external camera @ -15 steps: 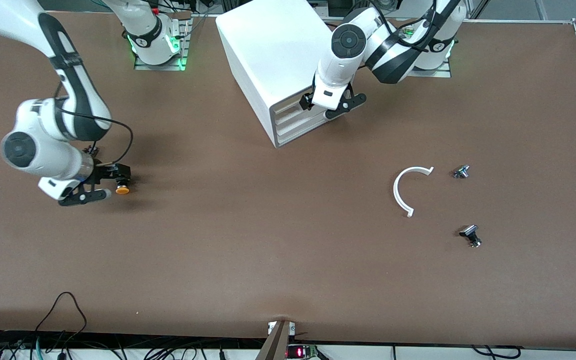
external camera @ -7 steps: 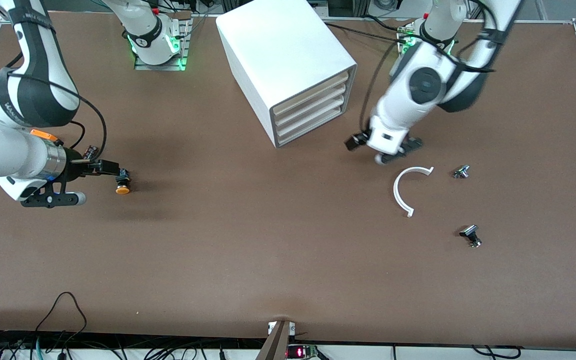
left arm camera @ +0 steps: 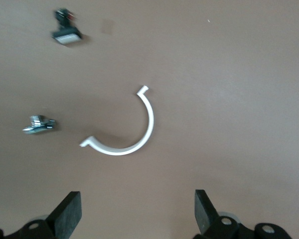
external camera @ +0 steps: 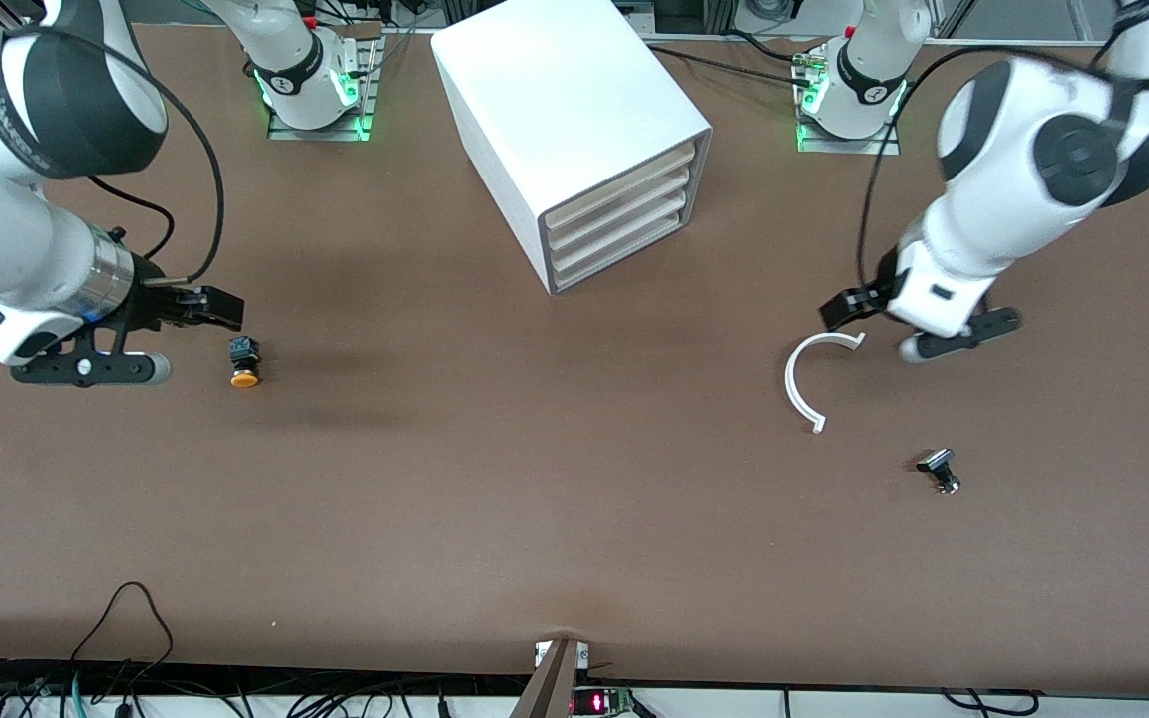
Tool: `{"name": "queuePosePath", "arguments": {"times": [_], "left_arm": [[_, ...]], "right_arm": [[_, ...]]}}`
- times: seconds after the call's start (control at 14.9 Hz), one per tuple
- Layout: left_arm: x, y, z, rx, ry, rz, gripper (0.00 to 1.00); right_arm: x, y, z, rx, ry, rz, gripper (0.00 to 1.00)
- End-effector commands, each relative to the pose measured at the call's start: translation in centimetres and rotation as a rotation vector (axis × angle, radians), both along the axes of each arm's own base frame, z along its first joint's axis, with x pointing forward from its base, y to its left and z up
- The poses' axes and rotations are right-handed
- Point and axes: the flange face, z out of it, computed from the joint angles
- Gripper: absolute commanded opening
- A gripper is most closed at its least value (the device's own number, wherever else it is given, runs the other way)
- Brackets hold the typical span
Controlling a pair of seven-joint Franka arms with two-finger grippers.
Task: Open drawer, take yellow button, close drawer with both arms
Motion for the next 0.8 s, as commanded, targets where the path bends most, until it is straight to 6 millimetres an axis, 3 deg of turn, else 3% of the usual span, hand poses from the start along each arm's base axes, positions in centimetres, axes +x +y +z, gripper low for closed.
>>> {"name": "queuePosePath", "arguments": {"times": [0.0, 0.2, 0.27, 0.4, 0.74], "left_arm": [[-1.2, 3.3, 5.5, 0.029, -0.004, -0.064, 1.0], [-2.6, 6.0, 9.5, 0.035, -0.015, -0.104, 1.0], [-2.9, 7.3, 10.5, 0.037, -0.024, -0.105, 1.0], [-3.1, 7.8, 11.0, 0.037, -0.033, -0.164, 1.0], [-3.2, 7.4, 10.9, 0.036, -0.02, -0.193, 1.0]], "right_arm": [[-0.5, -0.9, 2.7, -0.034, -0.058, -0.015, 1.0], [-1.0, -2.3, 4.4, -0.054, -0.088, -0.037, 1.0], [-0.8, -3.9, 4.6, -0.072, -0.097, -0.059, 1.0], [-0.4, -5.8, 5.5, -0.061, -0.156, -0.088, 1.0], [-0.8, -10.5, 5.0, 0.005, -0.137, -0.06, 1.0]]}}
